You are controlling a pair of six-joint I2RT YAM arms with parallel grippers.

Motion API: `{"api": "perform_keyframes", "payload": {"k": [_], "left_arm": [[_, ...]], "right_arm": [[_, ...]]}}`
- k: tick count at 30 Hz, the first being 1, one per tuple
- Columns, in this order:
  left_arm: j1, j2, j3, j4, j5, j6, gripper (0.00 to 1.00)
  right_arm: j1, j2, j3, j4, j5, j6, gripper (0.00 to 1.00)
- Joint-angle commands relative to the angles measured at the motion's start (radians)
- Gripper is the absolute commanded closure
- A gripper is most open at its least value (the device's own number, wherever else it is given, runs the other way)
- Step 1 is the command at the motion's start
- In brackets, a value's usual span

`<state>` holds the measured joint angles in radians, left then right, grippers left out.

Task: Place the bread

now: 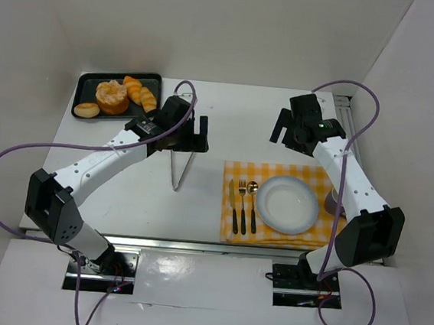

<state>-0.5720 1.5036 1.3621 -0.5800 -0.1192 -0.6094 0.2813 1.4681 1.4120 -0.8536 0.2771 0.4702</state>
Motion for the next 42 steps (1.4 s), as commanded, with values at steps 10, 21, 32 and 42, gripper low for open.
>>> {"api": "perform_keyframes", "payload": {"k": [10,21,32,42], "left_arm": [[-0.019,0.009,0.002,-0.038,-0.115,-0.029,0.0],[-0.078,0.099,-0.176,0.014,-0.189,-0.137,0.0],[-0.003,0.259,-0.201,0.064,-0.235,-0.167,0.0],[0.08,0.446,-0.045,0.126,-0.191,-0.096,0.01]], "right_arm": [[-0.005,-0.023,-0.022,0.047,0.031,0.015,0.0],[-0.005,-0.042,-0.033,0.076,-0.006,0.005,0.0],[-0.005,-0.042,-0.024,0.085,-0.026,0.005,0.0],[-0.005,-0.042,-0.024,0.094,-0.044,0.005,0.0]]}}
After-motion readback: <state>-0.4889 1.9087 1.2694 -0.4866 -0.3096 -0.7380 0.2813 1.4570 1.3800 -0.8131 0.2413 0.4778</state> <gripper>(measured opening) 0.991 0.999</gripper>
